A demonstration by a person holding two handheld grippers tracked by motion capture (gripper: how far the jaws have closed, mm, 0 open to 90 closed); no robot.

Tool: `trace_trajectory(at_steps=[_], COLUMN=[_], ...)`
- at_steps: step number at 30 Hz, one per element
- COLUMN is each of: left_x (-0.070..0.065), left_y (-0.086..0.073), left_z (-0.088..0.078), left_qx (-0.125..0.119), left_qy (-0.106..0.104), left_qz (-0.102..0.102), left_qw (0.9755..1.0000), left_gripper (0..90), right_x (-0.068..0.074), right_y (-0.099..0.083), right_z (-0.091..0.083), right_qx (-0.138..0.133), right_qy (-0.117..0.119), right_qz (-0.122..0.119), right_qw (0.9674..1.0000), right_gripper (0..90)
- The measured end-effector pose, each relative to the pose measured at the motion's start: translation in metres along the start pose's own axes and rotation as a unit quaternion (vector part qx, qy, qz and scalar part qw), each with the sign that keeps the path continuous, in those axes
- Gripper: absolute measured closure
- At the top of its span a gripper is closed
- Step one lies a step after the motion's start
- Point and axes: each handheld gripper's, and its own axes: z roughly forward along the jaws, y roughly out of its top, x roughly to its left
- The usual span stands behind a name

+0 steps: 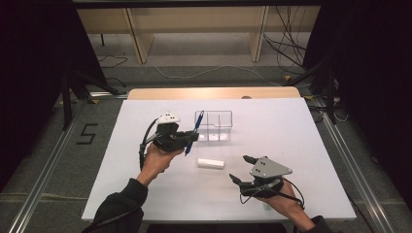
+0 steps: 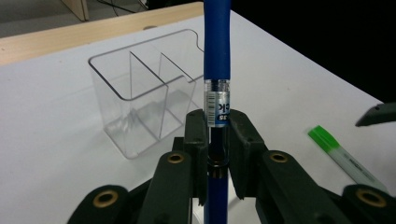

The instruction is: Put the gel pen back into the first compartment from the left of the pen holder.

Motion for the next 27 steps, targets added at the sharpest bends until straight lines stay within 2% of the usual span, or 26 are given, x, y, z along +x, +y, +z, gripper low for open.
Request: trace_trajectory(at_steps=[3,11,13,15,17,27], left_x=[0.002,0.007,0.011,0.014,0.016,0.027], left_y=[0.002,0.009,0.011,0.013,0.015,0.028], left_z=[0.003,0.007,0.008,0.009,0.011,0.019], left_qx=[-0.012,-0.04,-0.05,-0.058,-0.063,-0.084], left_qy=[0.008,0.018,0.015,0.026,0.027,0.043], left_qz=[0.0,0.0,-0.013,-0.007,-0.014,-0.019], left_qw=[0.9999,0.9991,0.9986,0.998,0.9975,0.9954], left_gripper=[79.0,79.0,79.0,78.9,78.9,78.8], right_x=[-0.002,-0.002,-0.002,-0.002,-0.002,-0.004], right_y=[-0.001,-0.001,-0.002,-0.002,-0.002,-0.002], right_z=[0.0,0.001,0.001,0.001,0.001,0.002], right_qx=[-0.001,0.002,0.002,0.003,0.003,0.003], right_qy=[0.005,0.012,0.012,0.012,0.013,0.017], right_qz=[0.014,0.021,0.02,0.022,0.024,0.037], right_qw=[0.9999,0.9997,0.9997,0.9997,0.9996,0.9992], right_gripper=[28.9,28.3,28.3,28.3,28.3,24.9])
